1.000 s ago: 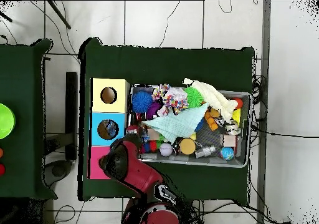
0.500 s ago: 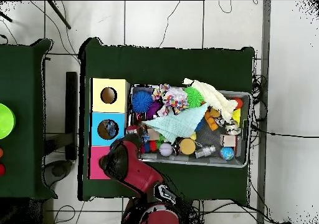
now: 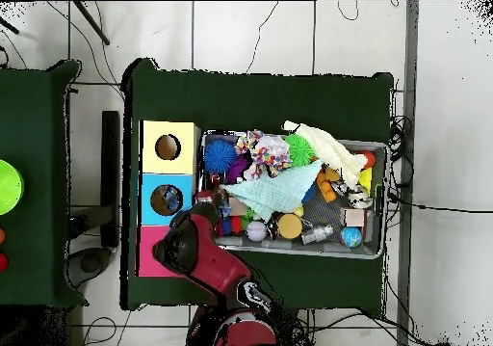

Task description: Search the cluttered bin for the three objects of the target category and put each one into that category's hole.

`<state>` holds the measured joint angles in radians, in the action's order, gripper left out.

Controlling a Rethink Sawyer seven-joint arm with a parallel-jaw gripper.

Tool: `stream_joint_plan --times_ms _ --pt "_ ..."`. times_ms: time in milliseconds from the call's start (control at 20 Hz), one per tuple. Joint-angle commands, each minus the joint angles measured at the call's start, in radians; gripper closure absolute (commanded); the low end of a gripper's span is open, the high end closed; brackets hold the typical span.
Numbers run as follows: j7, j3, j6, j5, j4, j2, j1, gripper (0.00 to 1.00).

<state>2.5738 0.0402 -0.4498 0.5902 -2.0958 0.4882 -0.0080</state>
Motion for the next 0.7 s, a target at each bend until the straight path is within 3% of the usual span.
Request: stream_joint_plan --times_ms 50,350,400,700 --pt "0.142 0.000 -0.006 0.128 0.201 -0.140 -0.028 0.00" --pt "0.105 -0.017 0.060 0.112 0.179 -0.109 -0.040 0.00" --pt "0.109 -0.030 0.056 0.133 0.177 -0.110 -0.025 1.00" --pt "0.081 -0.049 0.143 0.147 0.159 -0.074 -0.015 1.00"
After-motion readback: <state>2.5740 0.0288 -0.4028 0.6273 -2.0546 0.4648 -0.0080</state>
